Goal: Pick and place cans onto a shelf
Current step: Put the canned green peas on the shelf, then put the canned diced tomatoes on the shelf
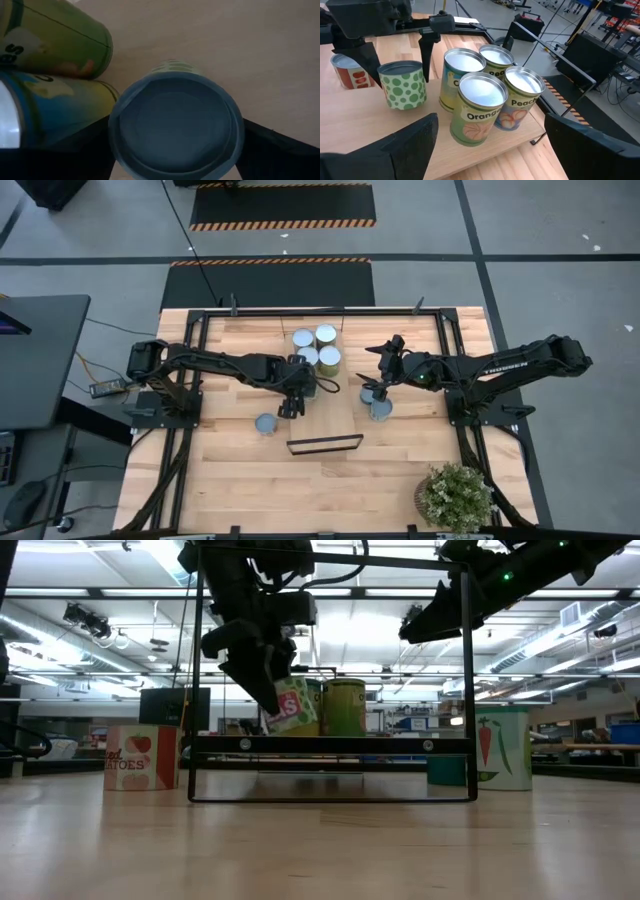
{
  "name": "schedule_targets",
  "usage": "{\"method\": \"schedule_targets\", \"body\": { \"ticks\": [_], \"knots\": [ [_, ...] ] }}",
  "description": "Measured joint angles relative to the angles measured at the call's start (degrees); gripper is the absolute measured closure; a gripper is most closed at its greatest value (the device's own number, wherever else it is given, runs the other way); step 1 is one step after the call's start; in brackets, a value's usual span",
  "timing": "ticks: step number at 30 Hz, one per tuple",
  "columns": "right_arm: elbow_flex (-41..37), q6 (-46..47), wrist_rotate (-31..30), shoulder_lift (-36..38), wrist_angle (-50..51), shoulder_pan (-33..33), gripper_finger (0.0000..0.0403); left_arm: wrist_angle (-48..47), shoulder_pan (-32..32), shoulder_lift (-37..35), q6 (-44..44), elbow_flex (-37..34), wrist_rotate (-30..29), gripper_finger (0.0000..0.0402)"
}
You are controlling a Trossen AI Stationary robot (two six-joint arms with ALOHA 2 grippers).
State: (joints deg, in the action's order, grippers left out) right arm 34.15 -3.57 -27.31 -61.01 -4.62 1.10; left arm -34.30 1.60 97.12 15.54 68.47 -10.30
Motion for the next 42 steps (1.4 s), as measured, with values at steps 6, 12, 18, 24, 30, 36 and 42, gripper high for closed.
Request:
{"method": "schedule_targets", "body": {
  "ticks": [6, 12, 18, 24, 30, 36, 42],
  "knots": [
    [0.00, 0.37, 0.00, 0.00, 0.00, 0.00, 0.0030, -0.55, 0.22, -0.02, -3.39, 0.00, 0.04, 0.0021],
    [0.00, 0.37, 0.00, 0.00, 0.24, 0.00, 0.0030, -3.09, 0.19, -0.04, -4.10, 0.33, -0.08, 0.0008],
    [0.00, 0.16, 0.00, 0.00, 0.44, 0.00, 0.0030, -8.01, 0.16, -0.22, -2.97, 2.95, -4.19, 0.0009],
    [0.00, 0.20, 0.00, 0.00, 0.46, 0.00, 0.0030, -8.92, 0.12, -0.22, -6.36, 3.65, -5.57, 0.0010],
    [0.00, 0.11, 0.00, 0.00, 0.47, 0.00, 0.0030, -11.03, -0.62, -0.22, -11.41, 3.65, -2.78, 0.0010],
    [0.01, 0.27, 0.00, 0.00, 0.52, 0.00, 0.0030, -13.66, -3.27, -0.33, -16.00, 3.72, 3.28, 0.0010],
    [0.02, 0.82, 0.26, 0.00, 0.46, 0.00, 0.0030, -24.74, -7.77, -0.50, -24.20, 3.74, 3.44, 0.0010]
  ]
}}
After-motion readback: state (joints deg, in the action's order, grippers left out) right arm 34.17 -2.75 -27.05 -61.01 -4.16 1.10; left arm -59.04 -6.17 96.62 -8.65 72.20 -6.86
